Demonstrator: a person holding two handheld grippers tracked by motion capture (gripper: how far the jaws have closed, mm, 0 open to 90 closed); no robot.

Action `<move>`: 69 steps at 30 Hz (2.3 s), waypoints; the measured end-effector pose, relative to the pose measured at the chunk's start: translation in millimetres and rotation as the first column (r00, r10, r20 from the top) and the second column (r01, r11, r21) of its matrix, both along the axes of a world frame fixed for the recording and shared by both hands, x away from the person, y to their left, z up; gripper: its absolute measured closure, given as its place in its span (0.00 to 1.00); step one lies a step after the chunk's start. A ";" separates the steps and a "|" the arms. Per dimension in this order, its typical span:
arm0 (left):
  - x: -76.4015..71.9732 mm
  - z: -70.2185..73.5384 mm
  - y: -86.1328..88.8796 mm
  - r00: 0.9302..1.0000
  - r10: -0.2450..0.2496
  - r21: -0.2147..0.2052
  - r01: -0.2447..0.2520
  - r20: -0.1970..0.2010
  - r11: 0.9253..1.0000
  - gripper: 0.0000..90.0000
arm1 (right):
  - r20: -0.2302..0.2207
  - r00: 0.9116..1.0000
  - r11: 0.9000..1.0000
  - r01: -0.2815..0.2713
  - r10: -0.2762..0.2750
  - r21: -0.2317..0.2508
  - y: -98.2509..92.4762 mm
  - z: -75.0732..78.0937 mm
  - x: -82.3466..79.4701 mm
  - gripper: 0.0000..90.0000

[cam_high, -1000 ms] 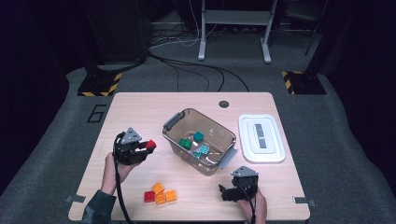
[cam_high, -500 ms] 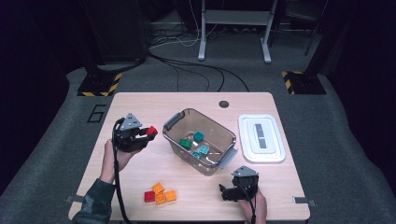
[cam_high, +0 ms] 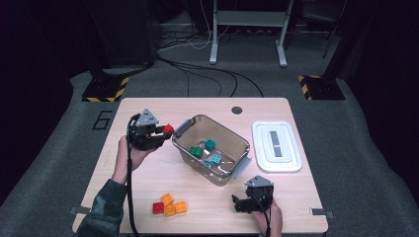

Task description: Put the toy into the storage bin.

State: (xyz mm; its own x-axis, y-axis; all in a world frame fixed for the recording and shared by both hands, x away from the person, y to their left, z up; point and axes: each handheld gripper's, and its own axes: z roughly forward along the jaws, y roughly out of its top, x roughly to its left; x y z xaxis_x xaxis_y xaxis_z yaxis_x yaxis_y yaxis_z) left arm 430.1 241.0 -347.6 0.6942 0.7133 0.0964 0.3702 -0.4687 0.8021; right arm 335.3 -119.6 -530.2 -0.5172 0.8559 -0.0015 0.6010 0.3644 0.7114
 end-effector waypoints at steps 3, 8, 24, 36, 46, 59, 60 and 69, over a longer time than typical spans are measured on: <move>3.6 0.7 -3.5 1.000 -0.009 0.002 0.009 0.000 1.000 0.75 | 0.000 1.000 1.000 0.000 0.000 0.000 0.0 0.0 0.0 0.00; 8.7 1.0 -9.8 1.000 -0.010 0.009 0.010 0.003 1.000 0.75 | 0.000 1.000 1.000 0.000 0.000 0.000 0.0 0.0 0.0 0.00; 29.9 -8.5 -28.6 0.999 -0.031 -0.025 0.031 -0.028 0.999 0.75 | 0.000 1.000 1.000 -0.004 0.004 -0.003 -0.4 0.0 0.1 0.00; 37.4 -20.7 -40.8 0.997 -0.043 -0.012 0.043 -0.063 0.999 0.75 | 0.000 1.000 1.000 -0.004 0.004 -0.003 -0.4 0.0 0.1 0.00; 40.2 -32.5 -49.8 0.989 -0.038 0.024 0.042 -0.145 0.999 0.55 | 0.001 1.000 1.000 -0.004 0.004 -0.003 -0.4 0.0 0.1 0.00; 11.7 -25.1 -21.6 0.996 0.047 -0.010 -0.048 -0.080 0.999 0.09 | 0.001 1.000 1.000 -0.004 0.004 -0.003 -0.4 0.0 0.0 0.00; 8.9 -25.0 -19.6 0.996 0.051 -0.013 -0.052 -0.078 0.999 0.07 | 0.000 1.000 1.000 0.000 0.000 0.000 -0.1 0.0 0.0 0.00; -13.6 -33.3 -3.8 0.996 0.067 -0.015 -0.068 -0.064 0.998 0.02 | 0.000 1.000 1.000 0.000 0.000 0.001 0.0 0.0 0.0 0.00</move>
State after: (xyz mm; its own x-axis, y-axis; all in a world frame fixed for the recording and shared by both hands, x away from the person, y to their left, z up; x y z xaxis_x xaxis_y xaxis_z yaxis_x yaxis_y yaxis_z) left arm 416.5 237.1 -380.9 0.6490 0.7596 0.0412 0.4506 -0.4275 0.7837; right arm 335.3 -119.6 -530.2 -0.5168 0.8561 -0.0010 0.6011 0.3637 0.7116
